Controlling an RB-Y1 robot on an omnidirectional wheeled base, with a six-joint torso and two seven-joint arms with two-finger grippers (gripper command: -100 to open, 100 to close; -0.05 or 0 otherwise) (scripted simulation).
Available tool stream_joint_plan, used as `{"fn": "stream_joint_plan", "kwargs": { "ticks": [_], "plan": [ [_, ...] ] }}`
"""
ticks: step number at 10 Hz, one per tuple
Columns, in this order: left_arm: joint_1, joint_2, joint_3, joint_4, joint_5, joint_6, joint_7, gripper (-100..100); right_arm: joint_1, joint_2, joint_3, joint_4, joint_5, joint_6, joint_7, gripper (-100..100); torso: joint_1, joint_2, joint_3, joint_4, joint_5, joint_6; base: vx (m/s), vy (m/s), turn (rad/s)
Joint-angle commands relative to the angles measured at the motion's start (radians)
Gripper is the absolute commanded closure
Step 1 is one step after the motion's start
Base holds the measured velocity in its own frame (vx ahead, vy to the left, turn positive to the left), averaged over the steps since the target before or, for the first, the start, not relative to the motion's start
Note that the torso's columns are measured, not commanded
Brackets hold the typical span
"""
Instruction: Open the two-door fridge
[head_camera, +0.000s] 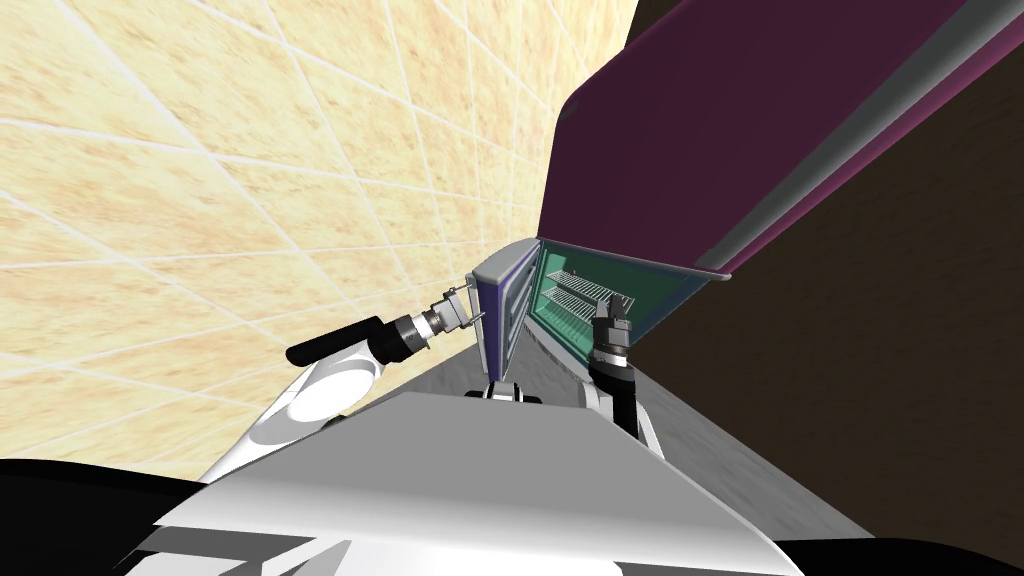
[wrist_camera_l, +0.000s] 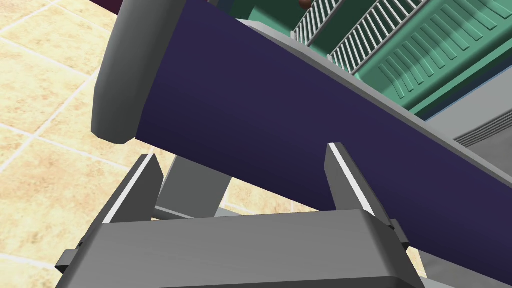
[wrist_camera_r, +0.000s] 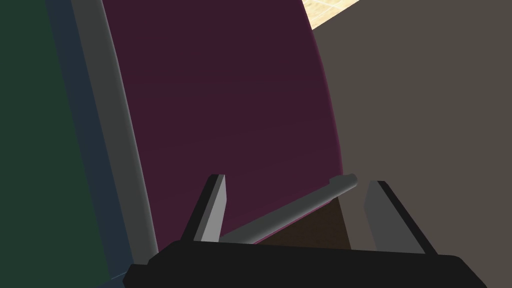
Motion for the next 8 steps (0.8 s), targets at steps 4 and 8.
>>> {"fn": "stream_joint_plan", "kwargs": {
  "ticks": [4, 8],
  "plan": [
    [-0.001, -0.002, 0.0, 0.033, -0.003, -0.002, -0.001, -100, 0.0, 0.0, 0.0, 0.0, 0.0, 0.0, 0.0, 0, -0.001, 0.0, 0.0, 0.0, 0.0, 0.0, -0.002, -0.007, 0.005],
    [-0.009, -0.014, 0.0, 0.126, -0.023, -0.013, -0.008, -100, 0.0, 0.0, 0.0, 0.0, 0.0, 0.0, 0.0, 0, 0.001, 0.0, 0.0, 0.0, 0.0, 0.0, 0.0, 0.0, 0.0]
  ]
}}
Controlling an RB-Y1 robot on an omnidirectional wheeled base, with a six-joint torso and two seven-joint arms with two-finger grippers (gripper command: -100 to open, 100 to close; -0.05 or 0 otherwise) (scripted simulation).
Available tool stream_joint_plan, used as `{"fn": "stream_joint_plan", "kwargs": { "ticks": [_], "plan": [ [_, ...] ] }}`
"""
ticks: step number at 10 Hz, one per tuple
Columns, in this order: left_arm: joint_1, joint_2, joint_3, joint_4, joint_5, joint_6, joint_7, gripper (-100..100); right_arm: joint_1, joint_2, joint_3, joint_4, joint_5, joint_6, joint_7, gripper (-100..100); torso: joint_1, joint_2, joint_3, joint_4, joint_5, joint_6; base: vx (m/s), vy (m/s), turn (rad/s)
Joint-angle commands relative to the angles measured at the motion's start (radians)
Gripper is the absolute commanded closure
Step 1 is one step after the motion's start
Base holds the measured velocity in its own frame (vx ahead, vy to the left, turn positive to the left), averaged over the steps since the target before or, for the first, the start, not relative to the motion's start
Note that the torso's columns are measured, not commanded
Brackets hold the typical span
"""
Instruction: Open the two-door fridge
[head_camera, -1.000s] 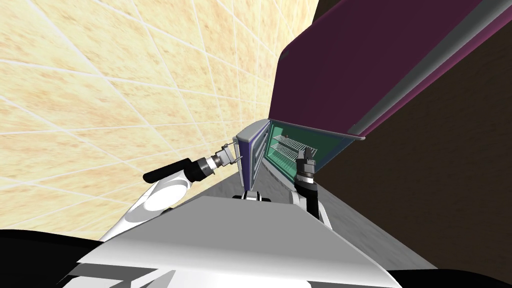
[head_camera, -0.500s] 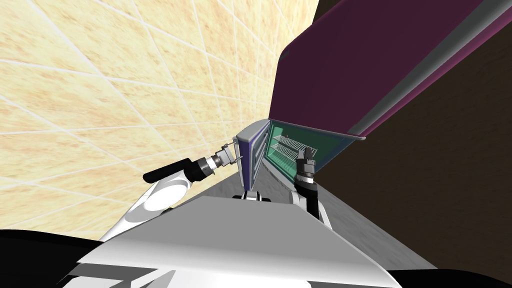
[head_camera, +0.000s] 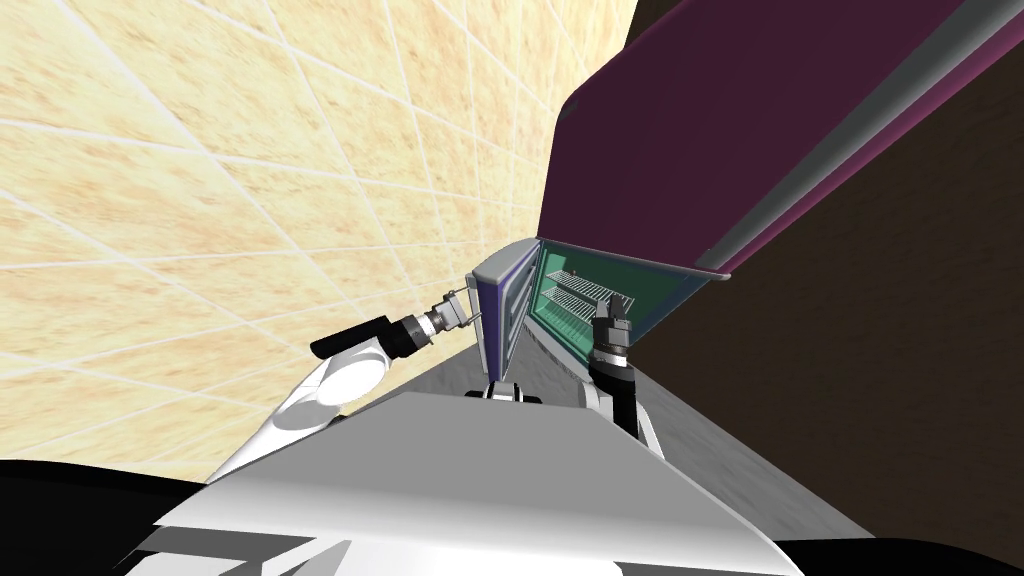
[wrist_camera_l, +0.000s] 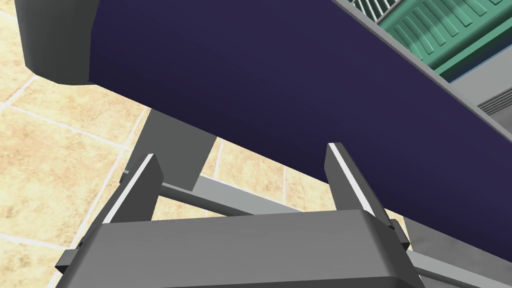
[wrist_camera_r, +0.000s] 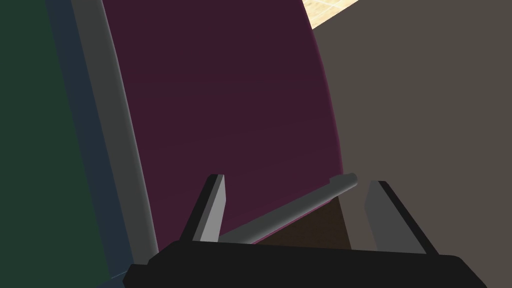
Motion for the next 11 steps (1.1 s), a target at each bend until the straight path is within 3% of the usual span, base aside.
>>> {"fn": "stream_joint_plan", "kwargs": {
  "ticks": [1, 2, 6, 11],
  "plan": [
    [-0.002, -0.009, -0.002, 0.048, -0.016, -0.011, -0.007, -100, 0.0, 0.0, 0.0, 0.0, 0.0, 0.0, 0.0, 0, 0.0, 0.0, 0.0, 0.0, 0.0, 0.0, 0.0, 0.0, 0.0],
    [-0.004, 0.003, -0.002, 0.005, 0.006, -0.002, -0.003, -100, 0.0, 0.0, 0.0, 0.0, 0.0, 0.0, 0.0, 0, 0.0, 0.0, 0.0, 0.0, 0.0, 0.0, 0.0, 0.0, 0.0],
    [0.0, 0.012, -0.001, -0.073, 0.021, 0.006, 0.001, -100, 0.0, 0.0, 0.0, 0.0, 0.0, 0.0, 0.0, 0, 0.0, 0.0, 0.0, 0.0, 0.0, 0.0, 0.0, -0.003, 0.005],
    [-0.001, 0.016, 0.01, -0.083, 0.027, 0.017, 0.011, -100, 0.0, 0.0, 0.0, 0.0, 0.0, 0.0, 0.0, 0, -0.003, 0.001, 0.0, 0.0, -0.001, 0.0, -0.002, -0.027, 0.05]
  ]
}}
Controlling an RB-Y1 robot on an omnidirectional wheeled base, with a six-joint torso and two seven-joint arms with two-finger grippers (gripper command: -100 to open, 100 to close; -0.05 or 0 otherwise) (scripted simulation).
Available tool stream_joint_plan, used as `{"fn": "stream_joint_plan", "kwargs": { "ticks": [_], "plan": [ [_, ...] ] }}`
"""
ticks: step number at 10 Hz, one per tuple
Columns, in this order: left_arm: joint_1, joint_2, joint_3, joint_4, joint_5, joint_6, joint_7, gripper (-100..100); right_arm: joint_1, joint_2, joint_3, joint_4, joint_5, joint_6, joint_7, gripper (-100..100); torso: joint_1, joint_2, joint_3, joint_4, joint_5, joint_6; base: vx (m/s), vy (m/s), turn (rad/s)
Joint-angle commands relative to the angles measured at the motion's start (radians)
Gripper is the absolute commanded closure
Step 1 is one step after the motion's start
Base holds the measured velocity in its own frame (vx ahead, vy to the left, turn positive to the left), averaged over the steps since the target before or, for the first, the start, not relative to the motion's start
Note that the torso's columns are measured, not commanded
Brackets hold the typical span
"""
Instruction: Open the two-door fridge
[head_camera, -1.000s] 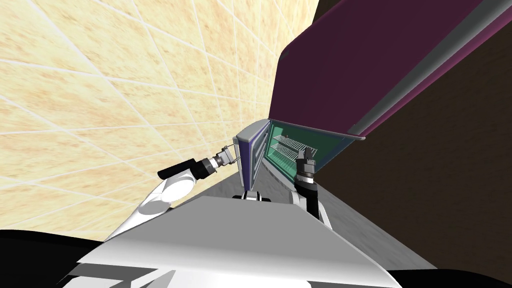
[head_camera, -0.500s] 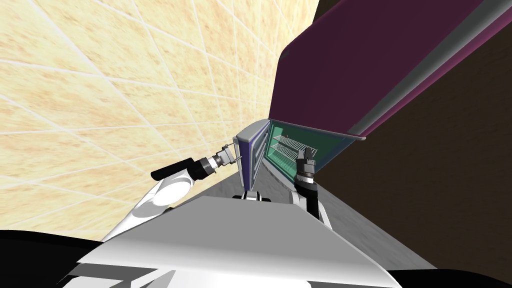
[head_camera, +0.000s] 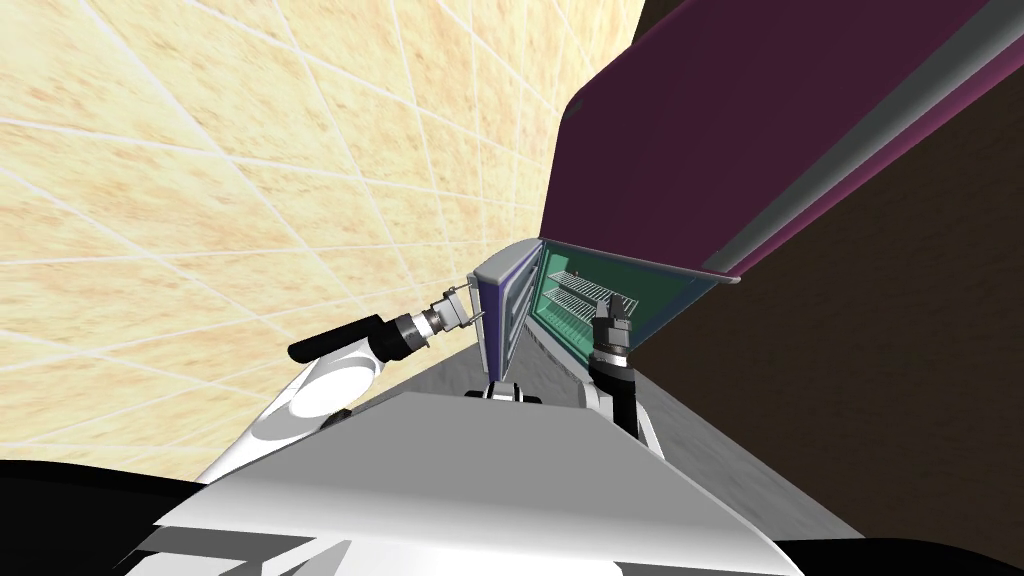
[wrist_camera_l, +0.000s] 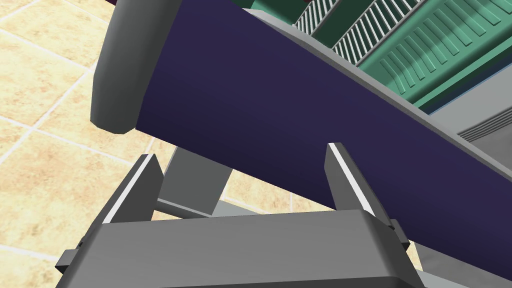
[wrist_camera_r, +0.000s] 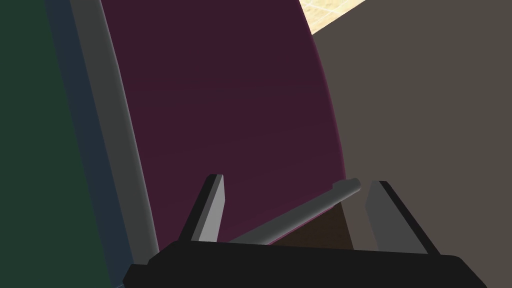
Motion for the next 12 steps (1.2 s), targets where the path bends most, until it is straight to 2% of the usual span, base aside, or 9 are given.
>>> {"fn": "stream_joint_plan", "kwargs": {
  "ticks": [1, 4, 6, 7, 9, 12],
  "plan": [
    [0.0, 0.0, 0.001, 0.0, 0.001, 0.001, 0.001, 100, 0.0, 0.0, 0.0, 0.0, 0.0, 0.0, 0.0, 0, 0.003, 0.0, 0.0, 0.0, 0.001, 0.0, -0.001, -0.006, -0.002],
    [-0.017, 0.017, -0.009, 0.001, 0.024, 0.002, -0.004, 100, 0.0, -0.001, -0.001, 0.0, 0.0, 0.0, 0.0, 0, 0.013, -0.002, -0.001, -0.001, 0.004, 0.0, 0.046, 0.202, -0.1],
    [-0.026, 0.025, -0.014, 0.002, 0.036, 0.003, -0.006, 100, 0.0, -0.001, -0.001, 0.0, 0.0, 0.0, 0.0, 0, 0.002, -0.002, -0.001, -0.001, 0.001, 0.0, 0.07, 0.209, -0.038],
    [-0.03, 0.038, 0.01, 0.0, 0.063, 0.008, 0.0, -100, 0.0, -0.001, 0.0, 0.0, 0.0, 0.0, 0.0, 0, 0.0, -0.001, 0.0, 0.0, 0.0, 0.0, 0.037, 0.083, 0.03],
    [-0.046, 0.071, 0.059, -0.002, 0.125, 0.02, 0.011, -100, 0.0, 0.0, 0.0, 0.0, 0.0, 0.0, 0.0, 0, -0.009, 0.003, 0.002, 0.001, -0.003, 0.0, -0.003, -0.067, 0.134],
    [-0.071, 0.121, 0.131, -0.006, 0.22, 0.038, 0.028, -100, 0.0, 0.0, 0.0, 0.0, 0.0, 0.0, 0.0, 0, 0.005, 0.0, 0.0, 0.0, 0.001, 0.0, -0.008, -0.056, 0.086]
  ]
}}
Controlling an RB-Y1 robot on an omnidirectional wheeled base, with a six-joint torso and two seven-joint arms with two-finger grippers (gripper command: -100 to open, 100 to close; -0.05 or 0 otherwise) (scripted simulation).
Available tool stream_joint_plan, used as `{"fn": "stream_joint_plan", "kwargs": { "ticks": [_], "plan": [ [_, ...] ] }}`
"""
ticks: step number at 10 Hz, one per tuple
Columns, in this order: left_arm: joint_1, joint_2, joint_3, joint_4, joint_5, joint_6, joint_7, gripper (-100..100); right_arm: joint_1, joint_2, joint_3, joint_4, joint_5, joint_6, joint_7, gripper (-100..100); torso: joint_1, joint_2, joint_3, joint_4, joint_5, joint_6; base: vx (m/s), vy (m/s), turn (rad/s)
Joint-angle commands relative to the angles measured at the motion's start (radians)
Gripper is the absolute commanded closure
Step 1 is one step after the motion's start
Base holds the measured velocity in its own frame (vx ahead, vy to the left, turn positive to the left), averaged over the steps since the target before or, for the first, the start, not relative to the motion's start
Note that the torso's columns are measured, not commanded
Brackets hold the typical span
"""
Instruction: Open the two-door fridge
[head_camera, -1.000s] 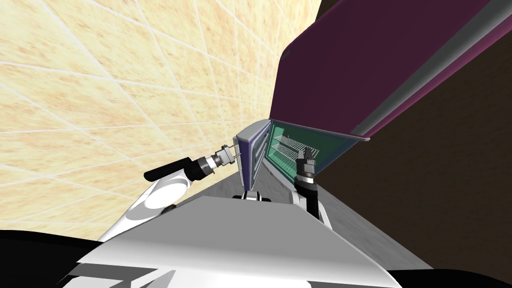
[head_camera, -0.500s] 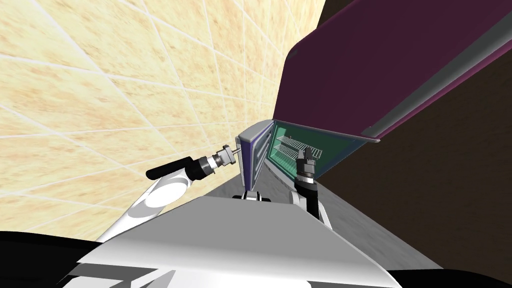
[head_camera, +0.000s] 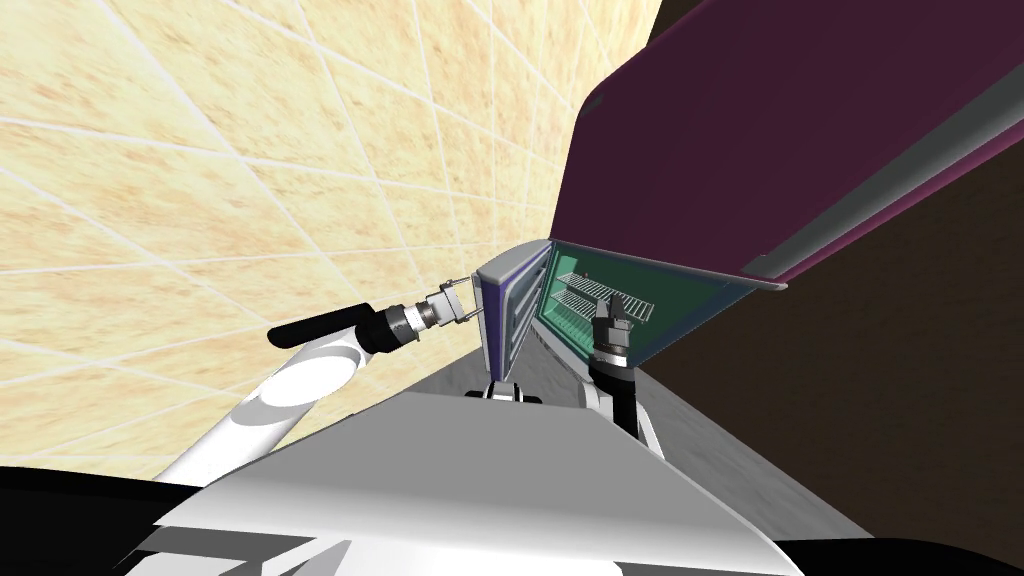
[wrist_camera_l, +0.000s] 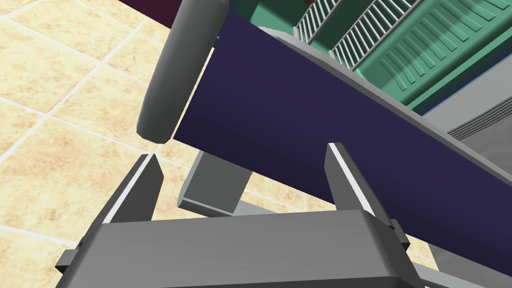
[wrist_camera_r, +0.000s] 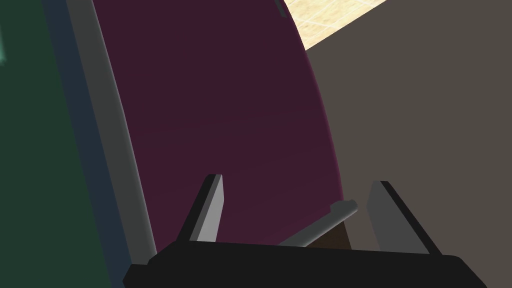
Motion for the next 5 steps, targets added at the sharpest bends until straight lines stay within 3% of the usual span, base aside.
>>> {"fn": "stream_joint_plan", "kwargs": {
  "ticks": [1, 2, 5],
  "plan": [
    [-0.025, 0.042, 0.062, -0.003, 0.076, 0.019, 0.019, -100, 0.0, 0.0, 0.0, 0.0, 0.0, 0.0, 0.0, 0, 0.001, -0.001, -0.001, 0.0, 0.0, 0.0, 0.004, -0.037, 0.108],
    [-0.025, 0.042, 0.062, -0.003, 0.08, 0.019, 0.019, -100, 0.0, 0.0, 0.0, 0.0, 0.0, 0.0, 0.0, 0, 0.0, -0.001, -0.001, 0.0, 0.0, 0.0, 0.001, -0.015, 0.037],
    [-0.05, 0.091, 0.135, -0.006, 0.175, 0.037, 0.036, -100, 0.0, 0.0, 0.0, 0.0, 0.0, 0.0, 0.0, 0, -0.003, 0.0, 0.0, 0.0, -0.001, 0.0, 0.002, -0.031, 0.084]
  ]
}}
